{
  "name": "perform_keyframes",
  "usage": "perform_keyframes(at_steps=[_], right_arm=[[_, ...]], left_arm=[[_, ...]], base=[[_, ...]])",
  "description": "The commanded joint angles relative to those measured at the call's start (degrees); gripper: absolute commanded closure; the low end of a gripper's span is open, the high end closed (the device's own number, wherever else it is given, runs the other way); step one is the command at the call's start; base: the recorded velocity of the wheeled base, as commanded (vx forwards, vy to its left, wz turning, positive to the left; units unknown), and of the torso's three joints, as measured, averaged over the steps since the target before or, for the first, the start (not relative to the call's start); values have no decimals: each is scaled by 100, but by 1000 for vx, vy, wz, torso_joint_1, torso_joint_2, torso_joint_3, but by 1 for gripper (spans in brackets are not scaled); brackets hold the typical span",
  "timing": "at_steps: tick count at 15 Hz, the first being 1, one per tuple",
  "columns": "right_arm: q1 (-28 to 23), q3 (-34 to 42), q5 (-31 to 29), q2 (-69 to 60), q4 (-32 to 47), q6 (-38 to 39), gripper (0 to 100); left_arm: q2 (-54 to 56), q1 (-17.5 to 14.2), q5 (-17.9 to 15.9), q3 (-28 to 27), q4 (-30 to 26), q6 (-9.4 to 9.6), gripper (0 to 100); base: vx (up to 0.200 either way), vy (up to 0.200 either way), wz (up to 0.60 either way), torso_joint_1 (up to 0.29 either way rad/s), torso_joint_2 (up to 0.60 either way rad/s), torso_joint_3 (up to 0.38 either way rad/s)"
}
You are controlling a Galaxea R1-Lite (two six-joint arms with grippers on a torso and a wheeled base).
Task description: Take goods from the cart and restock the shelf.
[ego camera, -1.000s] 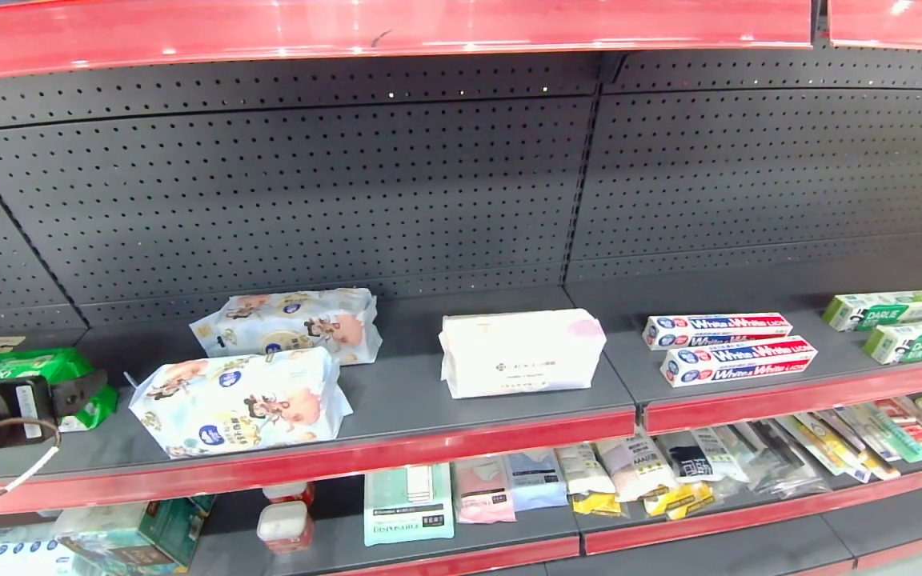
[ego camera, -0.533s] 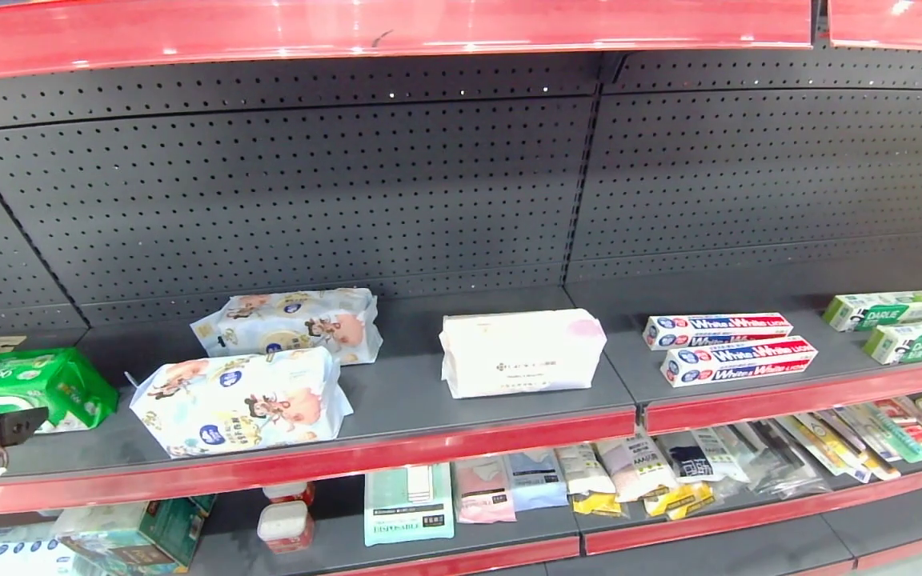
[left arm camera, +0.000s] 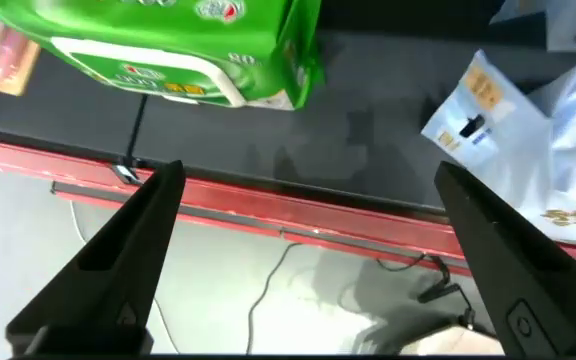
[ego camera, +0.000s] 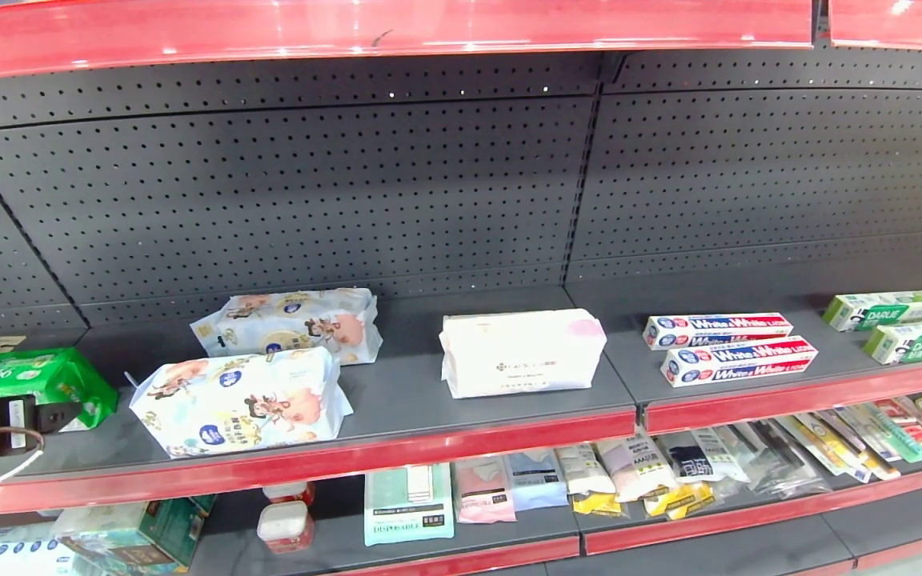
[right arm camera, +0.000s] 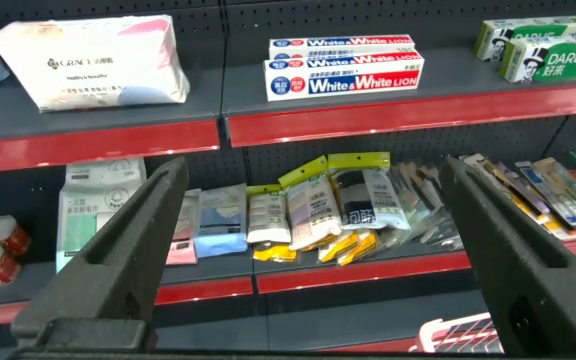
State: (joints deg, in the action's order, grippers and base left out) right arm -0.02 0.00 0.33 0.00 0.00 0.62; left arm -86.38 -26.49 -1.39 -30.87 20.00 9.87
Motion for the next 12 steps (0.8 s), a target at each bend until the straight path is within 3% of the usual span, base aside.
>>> perform_keyframes(at_steps=[1, 5, 12], right_arm=[[2, 0, 2, 9, 0, -1, 0], [2, 0, 2, 9, 0, -1, 0], [2, 0, 2, 9, 0, -1, 0]], left_arm=[[-414, 74, -10, 37, 206, -3, 0], [-828, 381, -81, -25, 751, -38, 0], [-1065, 390, -221, 2, 874, -38, 0]], base=[[0, 0, 0, 0, 0, 0], [0, 0, 0, 0, 0, 0], [0, 0, 0, 0, 0, 0]])
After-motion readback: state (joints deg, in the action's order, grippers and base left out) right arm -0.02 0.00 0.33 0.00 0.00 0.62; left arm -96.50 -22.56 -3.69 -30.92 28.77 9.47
